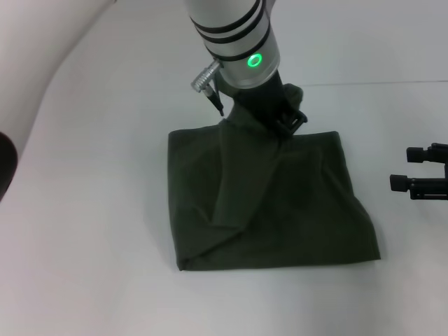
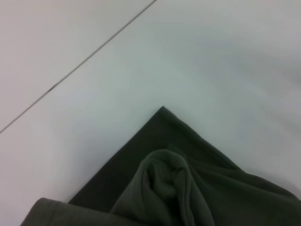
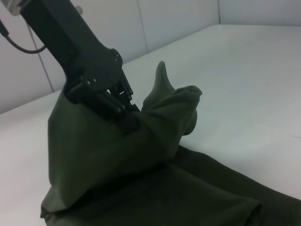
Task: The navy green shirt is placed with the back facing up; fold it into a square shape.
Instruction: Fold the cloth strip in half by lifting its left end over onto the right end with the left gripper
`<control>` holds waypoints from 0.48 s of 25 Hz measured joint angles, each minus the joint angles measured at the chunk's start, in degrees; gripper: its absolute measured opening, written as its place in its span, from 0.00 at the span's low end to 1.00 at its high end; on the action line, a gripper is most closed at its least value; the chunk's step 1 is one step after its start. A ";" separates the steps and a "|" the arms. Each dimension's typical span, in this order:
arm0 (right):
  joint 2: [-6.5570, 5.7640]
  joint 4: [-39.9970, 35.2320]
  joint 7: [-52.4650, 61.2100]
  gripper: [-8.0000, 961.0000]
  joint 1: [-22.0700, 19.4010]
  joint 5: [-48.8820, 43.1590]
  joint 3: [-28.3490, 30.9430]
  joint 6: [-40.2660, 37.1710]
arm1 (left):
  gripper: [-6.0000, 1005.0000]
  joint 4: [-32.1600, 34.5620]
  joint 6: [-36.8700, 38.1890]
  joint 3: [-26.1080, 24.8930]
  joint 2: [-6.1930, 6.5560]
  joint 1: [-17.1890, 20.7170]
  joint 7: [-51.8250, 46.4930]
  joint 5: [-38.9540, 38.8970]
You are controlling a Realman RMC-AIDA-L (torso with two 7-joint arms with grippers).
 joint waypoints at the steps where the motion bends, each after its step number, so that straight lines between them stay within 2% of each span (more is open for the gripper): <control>1: 0.00 -0.01 0.00 0.90 -0.10 0.00 0.08 0.15 | 0.10 -0.04 -0.15 0.10 -0.01 -0.02 0.00 -0.52; 12: 0.23 -0.06 -0.05 0.90 -0.41 0.00 -0.09 1.34 | 0.10 -3.01 -3.26 0.75 -0.23 -1.08 0.02 -3.13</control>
